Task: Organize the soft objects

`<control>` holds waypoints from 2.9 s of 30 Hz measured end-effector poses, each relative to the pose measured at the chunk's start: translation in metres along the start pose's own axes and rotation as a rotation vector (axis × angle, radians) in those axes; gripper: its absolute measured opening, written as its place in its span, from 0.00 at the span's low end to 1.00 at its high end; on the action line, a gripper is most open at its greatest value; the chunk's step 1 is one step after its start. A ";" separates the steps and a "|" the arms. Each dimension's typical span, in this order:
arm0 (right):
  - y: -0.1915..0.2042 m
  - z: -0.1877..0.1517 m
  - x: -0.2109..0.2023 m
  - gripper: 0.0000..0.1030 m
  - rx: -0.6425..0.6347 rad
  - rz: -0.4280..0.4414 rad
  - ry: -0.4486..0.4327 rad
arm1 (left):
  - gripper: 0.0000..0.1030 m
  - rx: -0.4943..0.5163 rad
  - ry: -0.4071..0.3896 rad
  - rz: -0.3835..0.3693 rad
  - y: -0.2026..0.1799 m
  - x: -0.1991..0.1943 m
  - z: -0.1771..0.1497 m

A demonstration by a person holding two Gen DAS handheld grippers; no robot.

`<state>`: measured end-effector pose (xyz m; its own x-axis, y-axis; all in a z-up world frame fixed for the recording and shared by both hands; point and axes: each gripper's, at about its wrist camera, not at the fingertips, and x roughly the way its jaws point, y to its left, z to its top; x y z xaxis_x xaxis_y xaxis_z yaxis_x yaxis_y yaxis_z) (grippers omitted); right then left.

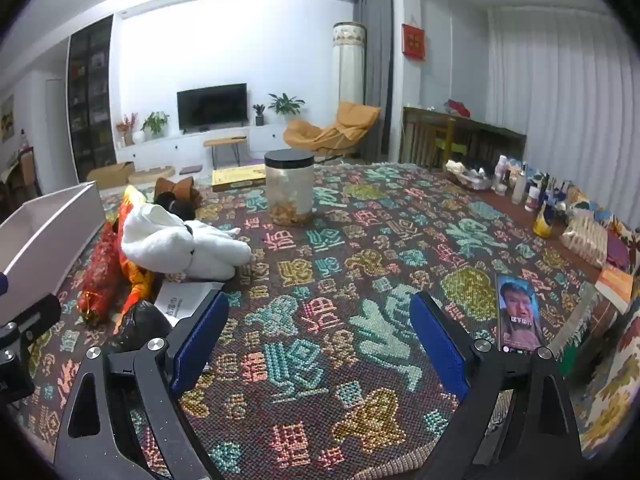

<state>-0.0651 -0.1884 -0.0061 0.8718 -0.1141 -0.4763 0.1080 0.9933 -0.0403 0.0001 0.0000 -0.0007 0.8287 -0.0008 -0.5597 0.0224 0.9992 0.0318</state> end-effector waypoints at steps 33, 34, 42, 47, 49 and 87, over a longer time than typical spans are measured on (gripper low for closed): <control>-0.001 0.000 -0.001 0.91 -0.005 -0.002 -0.004 | 1.00 0.044 0.015 0.048 -0.003 0.005 -0.007; 0.000 0.000 -0.001 0.91 -0.005 -0.003 -0.003 | 1.00 0.043 0.015 0.048 -0.003 0.005 -0.007; -0.001 0.000 -0.002 0.91 -0.004 -0.002 -0.004 | 1.00 0.045 0.015 0.049 -0.003 0.006 -0.008; -0.001 0.000 -0.001 0.91 -0.004 -0.002 -0.004 | 1.00 0.046 0.018 0.050 -0.003 0.007 -0.009; -0.001 0.000 -0.002 0.91 -0.004 -0.002 -0.005 | 1.00 0.046 0.018 0.050 -0.003 0.006 -0.009; 0.000 0.000 0.000 0.91 0.002 0.000 -0.001 | 1.00 0.057 0.041 0.066 -0.005 0.012 -0.014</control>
<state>-0.0654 -0.1881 -0.0063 0.8723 -0.1137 -0.4756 0.1084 0.9934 -0.0386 0.0016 -0.0049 -0.0189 0.8058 0.0674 -0.5883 0.0016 0.9932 0.1160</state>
